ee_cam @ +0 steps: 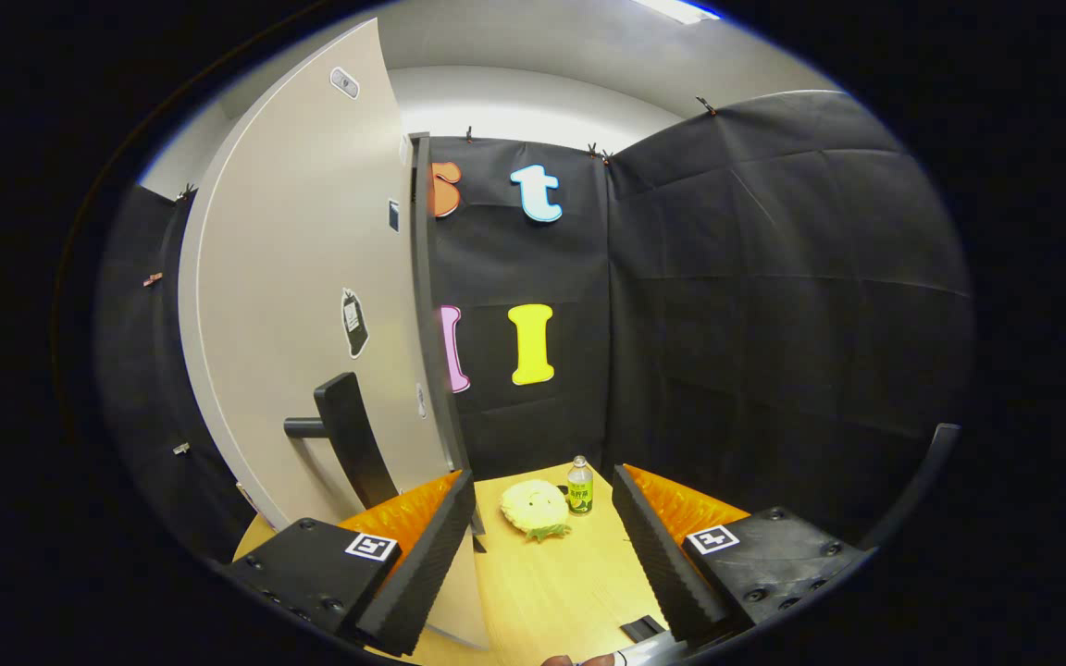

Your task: Open the shoe cabinet door, grab the shoes and put them into the shoe cabinet, then close the shoe cabinet door.

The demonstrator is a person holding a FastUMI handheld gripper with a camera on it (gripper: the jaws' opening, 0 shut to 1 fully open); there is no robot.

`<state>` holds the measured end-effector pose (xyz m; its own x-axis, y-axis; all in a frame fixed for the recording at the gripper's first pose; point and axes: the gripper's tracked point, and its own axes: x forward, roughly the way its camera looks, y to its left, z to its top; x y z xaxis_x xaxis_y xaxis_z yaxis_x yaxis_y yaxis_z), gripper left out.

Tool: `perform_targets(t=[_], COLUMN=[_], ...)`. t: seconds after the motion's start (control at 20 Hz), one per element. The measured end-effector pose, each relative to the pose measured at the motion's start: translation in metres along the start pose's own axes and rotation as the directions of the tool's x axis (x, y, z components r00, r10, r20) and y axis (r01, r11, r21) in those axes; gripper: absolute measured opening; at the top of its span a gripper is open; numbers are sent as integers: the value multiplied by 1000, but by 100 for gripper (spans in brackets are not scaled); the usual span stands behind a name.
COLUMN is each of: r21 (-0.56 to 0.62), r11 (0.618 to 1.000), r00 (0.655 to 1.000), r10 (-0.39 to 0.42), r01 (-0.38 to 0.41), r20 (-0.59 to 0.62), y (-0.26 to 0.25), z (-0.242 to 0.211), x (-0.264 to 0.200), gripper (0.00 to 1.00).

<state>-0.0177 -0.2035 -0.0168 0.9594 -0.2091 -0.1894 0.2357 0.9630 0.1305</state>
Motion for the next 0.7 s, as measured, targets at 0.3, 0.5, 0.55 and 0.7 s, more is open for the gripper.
perform_targets(t=[0.3,0.5,0.55,0.7], r21=[12,58,62,57], r11=[997,986,982,965], r00=[997,987,984,967], r10=[72,158,180,255], r01=[-72,-158,-180,-254], r20=[4,4,4,-12], y=[69,127,143,190], z=[-10,-18,-21,-29], x=[-12,-7,-8,-3], gripper=[97,97,97,97])
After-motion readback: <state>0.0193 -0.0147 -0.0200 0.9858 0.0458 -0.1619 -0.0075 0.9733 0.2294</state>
